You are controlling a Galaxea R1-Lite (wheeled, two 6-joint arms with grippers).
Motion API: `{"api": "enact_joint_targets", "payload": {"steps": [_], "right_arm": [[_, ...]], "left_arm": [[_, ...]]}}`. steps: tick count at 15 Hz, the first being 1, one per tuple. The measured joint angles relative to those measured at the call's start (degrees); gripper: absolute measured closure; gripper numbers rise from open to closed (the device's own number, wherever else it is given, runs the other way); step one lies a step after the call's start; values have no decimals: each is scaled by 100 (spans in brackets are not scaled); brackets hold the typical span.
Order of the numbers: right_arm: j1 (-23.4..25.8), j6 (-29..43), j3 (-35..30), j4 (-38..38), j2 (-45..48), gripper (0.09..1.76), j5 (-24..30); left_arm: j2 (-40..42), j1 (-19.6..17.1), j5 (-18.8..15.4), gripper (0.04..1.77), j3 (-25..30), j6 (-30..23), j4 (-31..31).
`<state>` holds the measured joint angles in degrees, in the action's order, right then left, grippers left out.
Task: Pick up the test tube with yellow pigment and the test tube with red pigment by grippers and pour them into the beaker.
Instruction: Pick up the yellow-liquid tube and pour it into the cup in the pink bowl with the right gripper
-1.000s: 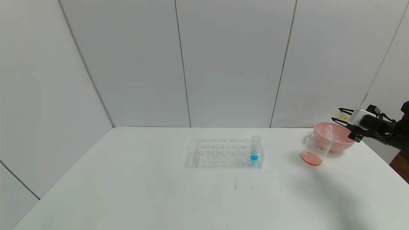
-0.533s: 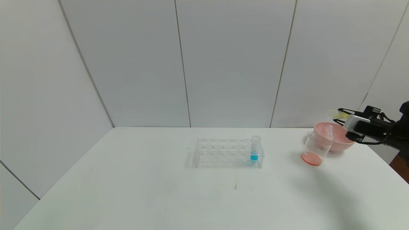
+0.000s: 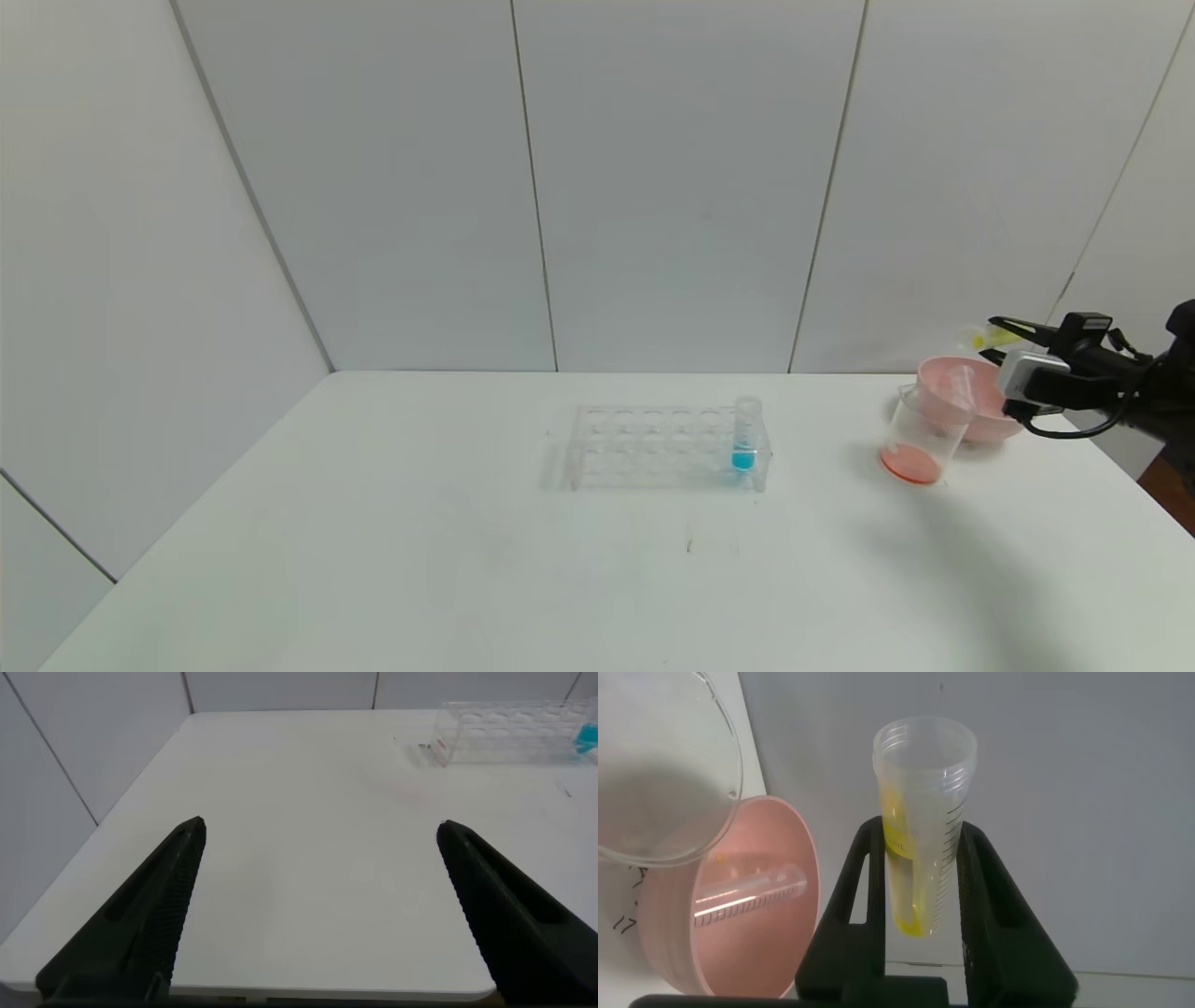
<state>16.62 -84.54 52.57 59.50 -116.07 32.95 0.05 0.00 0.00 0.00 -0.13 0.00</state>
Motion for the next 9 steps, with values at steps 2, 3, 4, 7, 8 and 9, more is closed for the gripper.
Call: {"api": "enact_joint_targets", "payload": {"steps": [2,3,4,7,8,9], "right_arm": [[0,-116,-45,63,-4,133,-6],[-2,-127,-59,63,-9,133,-11],[-13,-145,-61,68,-17,133,-52],[-35,-250,-72,207,-44,133,-90],[-35,-252,-76,208,-50,133,-93],[-37,-252,-80,211,-55,133,-93]], "left_arm": [[0,0,0,5,0,0,0],[0,0,0,5,0,-2,0],[0,0,0,5,0,-2,0],[0,0,0,5,0,-2,0],[0,0,0,5,0,-2,0],[0,0,0,5,0,-2,0]]}}
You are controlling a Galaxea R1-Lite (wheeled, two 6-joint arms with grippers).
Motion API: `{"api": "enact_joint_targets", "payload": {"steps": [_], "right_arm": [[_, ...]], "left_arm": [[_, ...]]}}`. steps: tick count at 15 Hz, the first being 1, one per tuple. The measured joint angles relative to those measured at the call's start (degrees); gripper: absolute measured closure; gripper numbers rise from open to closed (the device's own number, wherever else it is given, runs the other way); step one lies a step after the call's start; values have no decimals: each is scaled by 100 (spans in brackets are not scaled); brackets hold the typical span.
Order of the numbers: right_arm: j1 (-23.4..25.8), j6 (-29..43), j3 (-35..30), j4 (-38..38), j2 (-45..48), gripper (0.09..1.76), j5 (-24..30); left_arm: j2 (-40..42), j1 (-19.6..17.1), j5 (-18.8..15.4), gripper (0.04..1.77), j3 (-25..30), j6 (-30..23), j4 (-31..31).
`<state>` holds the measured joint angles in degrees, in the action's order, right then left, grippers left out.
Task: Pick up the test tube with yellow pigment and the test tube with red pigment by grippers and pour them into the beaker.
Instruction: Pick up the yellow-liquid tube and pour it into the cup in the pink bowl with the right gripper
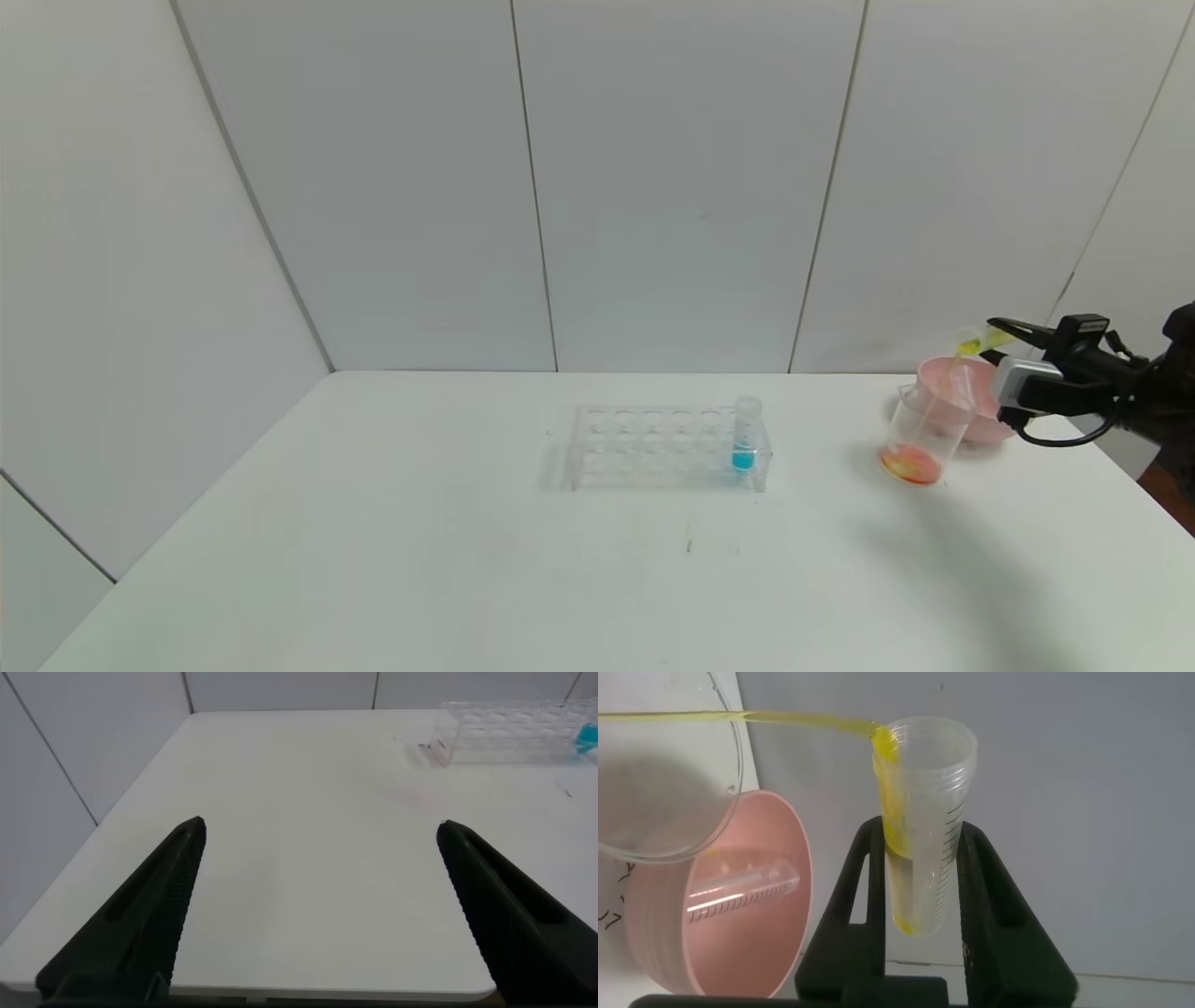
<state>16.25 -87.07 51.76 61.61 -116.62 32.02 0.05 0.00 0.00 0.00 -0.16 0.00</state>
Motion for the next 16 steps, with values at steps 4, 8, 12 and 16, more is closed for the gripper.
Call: {"api": "enact_joint_targets", "payload": {"steps": [4,8,12,16], "right_arm": [[1,-85,-9,35,-17,133,-61],[11,-389,-13,154,-34,133,-127],[4,-688,-11,361,-37,133,-215],[26,-917,-68,397,-37,133,-338]], "left_arm": [[0,0,0,5,0,2,0],[0,0,0,5,0,0,0],[0,0,0,5,0,0,0],[0,0,0,5,0,0,0]]}}
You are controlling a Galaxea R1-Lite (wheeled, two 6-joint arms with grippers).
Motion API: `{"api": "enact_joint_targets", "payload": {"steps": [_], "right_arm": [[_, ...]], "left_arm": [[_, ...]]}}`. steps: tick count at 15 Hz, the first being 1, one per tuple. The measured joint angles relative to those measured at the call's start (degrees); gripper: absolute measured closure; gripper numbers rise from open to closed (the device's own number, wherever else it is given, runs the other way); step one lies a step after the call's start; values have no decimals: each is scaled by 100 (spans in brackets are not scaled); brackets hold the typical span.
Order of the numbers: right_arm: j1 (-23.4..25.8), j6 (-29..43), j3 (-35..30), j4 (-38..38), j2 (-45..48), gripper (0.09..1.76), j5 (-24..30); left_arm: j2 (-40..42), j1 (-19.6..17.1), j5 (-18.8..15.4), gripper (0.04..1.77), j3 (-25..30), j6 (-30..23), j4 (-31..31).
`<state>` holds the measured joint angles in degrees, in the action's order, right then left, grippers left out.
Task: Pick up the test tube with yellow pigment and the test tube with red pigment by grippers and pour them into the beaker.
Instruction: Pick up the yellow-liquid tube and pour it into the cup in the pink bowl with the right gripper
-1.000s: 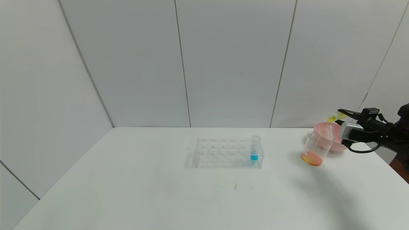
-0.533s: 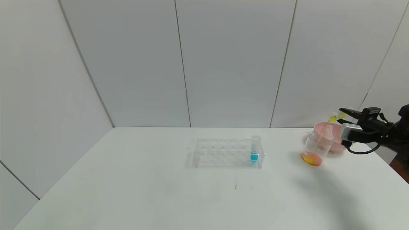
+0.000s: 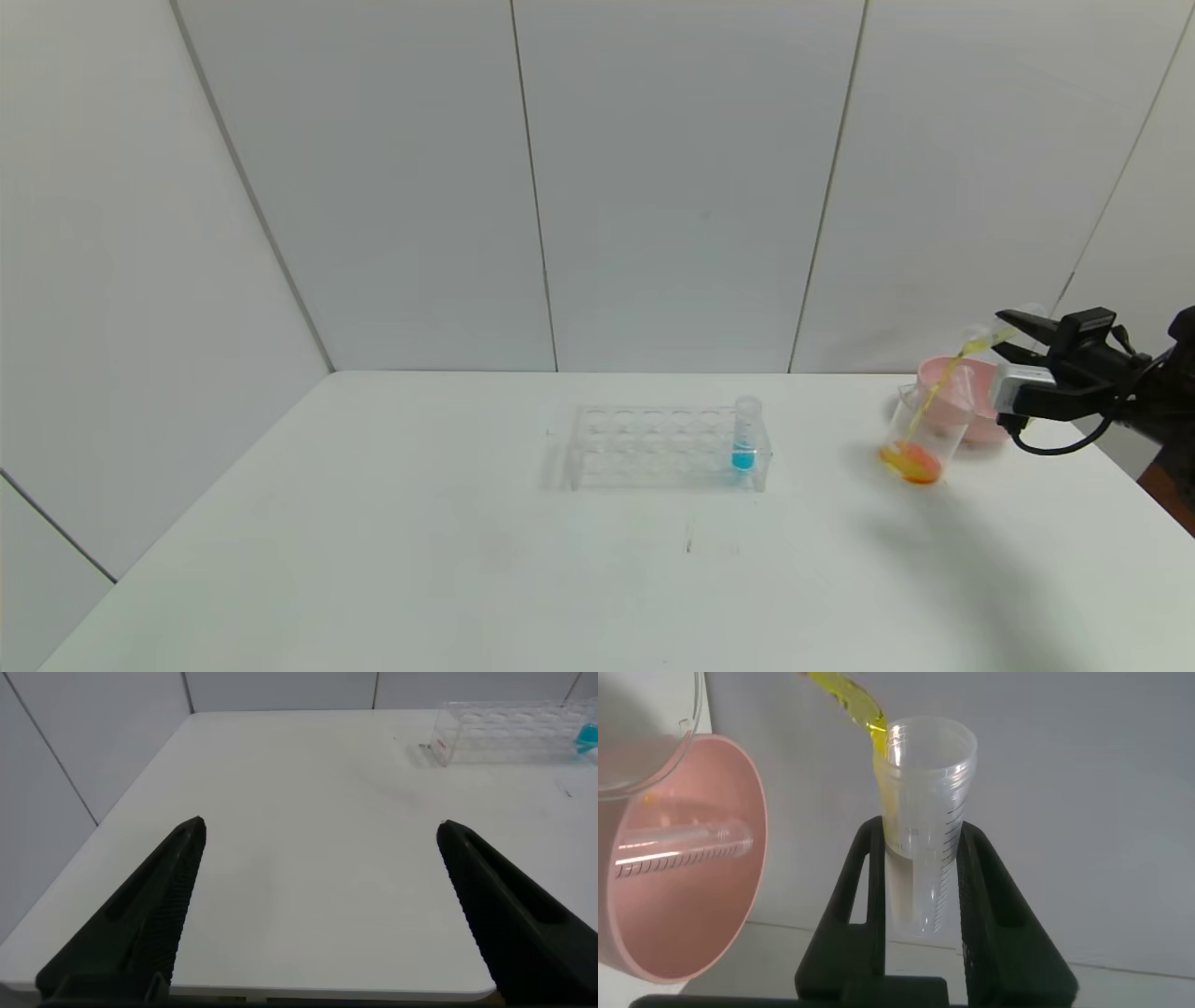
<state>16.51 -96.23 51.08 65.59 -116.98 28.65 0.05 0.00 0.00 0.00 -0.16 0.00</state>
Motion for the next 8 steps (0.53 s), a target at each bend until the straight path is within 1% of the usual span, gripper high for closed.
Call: {"api": "enact_joint_targets", "payload": {"steps": [8], "right_arm": [[-28,-101,-78,-1,6,133,-199]], "left_arm": [[0,0,0,5,0,0,0]]}}
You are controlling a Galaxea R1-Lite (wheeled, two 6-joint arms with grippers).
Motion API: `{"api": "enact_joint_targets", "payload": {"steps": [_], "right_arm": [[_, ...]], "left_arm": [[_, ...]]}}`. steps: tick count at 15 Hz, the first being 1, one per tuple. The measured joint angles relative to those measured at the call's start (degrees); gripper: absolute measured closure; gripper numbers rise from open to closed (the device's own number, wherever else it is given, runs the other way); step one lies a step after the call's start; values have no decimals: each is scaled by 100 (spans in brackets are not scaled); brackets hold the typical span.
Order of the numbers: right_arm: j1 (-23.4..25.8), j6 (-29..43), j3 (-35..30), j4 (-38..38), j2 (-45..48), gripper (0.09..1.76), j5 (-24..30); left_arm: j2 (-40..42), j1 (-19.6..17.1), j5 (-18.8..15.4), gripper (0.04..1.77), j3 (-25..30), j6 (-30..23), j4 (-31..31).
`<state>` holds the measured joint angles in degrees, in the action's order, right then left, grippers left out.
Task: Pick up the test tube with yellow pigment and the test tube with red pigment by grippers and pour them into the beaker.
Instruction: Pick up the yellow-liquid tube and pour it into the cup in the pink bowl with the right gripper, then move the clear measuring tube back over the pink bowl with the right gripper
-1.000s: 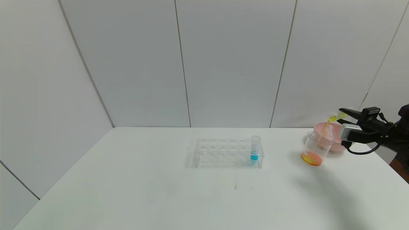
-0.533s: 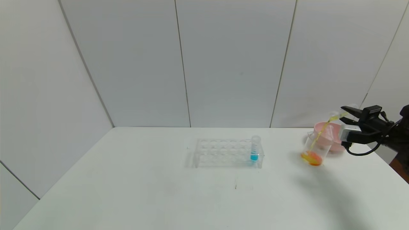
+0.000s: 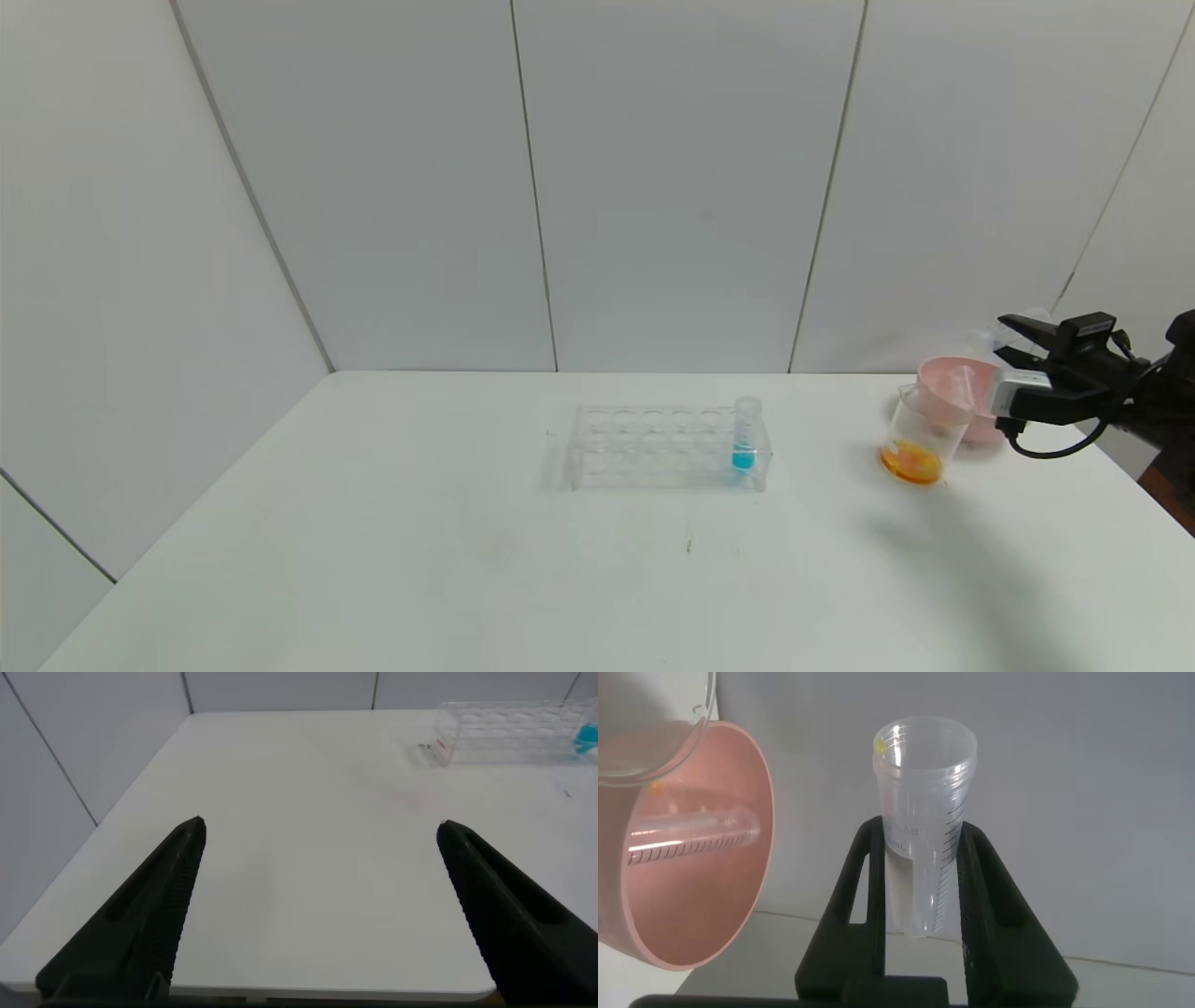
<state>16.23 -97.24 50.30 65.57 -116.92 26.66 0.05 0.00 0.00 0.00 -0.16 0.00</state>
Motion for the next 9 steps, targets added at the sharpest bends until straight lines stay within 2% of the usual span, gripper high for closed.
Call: {"api": "enact_joint_targets", "payload": {"steps": [6,9], "right_arm": [[2,-20,-27,-5,-55,133,-228],[-57,218,13,-29,-52,133,-382]], "left_arm": [[0,0,0,5,0,0,0],[0,0,0,5,0,2,0]]}}
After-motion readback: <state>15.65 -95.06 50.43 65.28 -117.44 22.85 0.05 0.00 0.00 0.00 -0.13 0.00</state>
